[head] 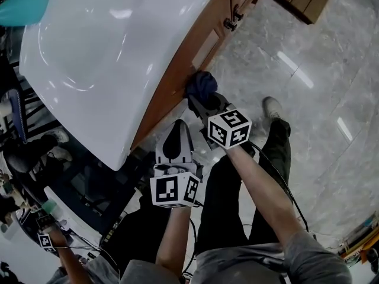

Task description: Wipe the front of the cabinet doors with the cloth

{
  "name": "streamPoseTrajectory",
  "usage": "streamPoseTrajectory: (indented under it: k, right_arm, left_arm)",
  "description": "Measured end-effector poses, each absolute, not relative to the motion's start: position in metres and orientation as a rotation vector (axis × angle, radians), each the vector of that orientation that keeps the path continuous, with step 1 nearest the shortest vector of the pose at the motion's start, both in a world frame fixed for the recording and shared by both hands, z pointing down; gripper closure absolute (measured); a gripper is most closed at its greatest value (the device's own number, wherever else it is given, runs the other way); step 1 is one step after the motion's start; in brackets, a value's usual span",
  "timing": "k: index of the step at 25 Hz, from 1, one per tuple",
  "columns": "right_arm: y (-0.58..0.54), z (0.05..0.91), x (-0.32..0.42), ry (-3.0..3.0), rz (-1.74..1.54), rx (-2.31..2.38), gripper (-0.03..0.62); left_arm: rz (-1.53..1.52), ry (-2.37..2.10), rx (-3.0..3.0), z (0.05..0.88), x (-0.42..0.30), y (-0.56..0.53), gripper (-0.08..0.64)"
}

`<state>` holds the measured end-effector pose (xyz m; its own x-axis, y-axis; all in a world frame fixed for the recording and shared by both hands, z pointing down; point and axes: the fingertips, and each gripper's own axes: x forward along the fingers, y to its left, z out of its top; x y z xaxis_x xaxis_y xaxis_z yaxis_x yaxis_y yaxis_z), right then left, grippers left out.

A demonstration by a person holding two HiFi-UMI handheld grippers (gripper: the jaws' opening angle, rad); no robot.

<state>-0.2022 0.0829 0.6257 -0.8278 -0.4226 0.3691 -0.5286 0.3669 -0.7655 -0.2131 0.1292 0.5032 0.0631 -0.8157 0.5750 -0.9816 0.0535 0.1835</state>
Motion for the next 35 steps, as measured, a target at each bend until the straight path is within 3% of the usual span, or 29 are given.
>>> streamPoseTrajectory:
  k: [16,35]
  right_arm:
    - [0.088,0.686,-0.182,-2.311,1.524,0.939,0.502]
    - [0.092,0.577,-0.124,-2.454,1.491,0.874,0.502]
  left_arm:
    - [0.388,-1.733,1.789,0.521,-0.203,0.130,0.553]
    - [0.390,-1.802,1.753,0.457,-0.170,0.142,0.552]
